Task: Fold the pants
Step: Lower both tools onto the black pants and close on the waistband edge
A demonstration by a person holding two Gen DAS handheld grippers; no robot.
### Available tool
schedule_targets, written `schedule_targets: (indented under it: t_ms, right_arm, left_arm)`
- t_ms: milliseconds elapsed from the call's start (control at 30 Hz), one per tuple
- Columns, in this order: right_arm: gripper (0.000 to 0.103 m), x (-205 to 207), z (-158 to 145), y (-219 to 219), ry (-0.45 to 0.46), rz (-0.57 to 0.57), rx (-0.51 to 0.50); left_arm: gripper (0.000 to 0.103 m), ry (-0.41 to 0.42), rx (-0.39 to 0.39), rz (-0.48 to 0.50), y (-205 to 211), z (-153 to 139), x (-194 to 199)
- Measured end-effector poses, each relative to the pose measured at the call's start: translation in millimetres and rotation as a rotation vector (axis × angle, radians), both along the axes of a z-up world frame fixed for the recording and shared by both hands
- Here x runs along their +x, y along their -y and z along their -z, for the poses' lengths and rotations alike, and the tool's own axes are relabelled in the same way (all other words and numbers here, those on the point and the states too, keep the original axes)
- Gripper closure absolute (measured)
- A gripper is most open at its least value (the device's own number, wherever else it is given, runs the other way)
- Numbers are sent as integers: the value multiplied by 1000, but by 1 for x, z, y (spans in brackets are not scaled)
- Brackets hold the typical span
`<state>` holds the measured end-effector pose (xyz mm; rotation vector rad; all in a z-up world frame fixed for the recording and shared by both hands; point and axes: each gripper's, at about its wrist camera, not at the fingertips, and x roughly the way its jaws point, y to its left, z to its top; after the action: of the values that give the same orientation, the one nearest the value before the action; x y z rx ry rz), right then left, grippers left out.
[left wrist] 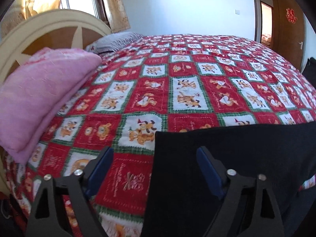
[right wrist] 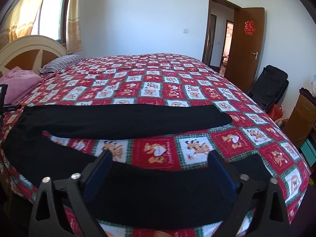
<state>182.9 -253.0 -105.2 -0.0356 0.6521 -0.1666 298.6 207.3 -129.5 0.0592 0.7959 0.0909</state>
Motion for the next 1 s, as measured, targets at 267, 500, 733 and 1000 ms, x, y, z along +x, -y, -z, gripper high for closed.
schedule_targets:
  t_ms: [267, 500, 733, 1000]
  right_arm:
    - [29, 44, 3, 60, -74, 97, 14]
    - [52, 79, 9, 117, -130, 169, 84]
    - [52, 124, 13, 176, -172, 279, 34]
    - [52, 177, 27, 227, -212, 286, 71]
  left_arm:
    - [53, -113, -119, 57, -7, 35, 40]
    - [55, -109, -316, 78, -29, 45, 48]
    - [71, -88, -322, 95, -28, 39, 49]
    - [71, -90, -301, 96, -28, 41, 52]
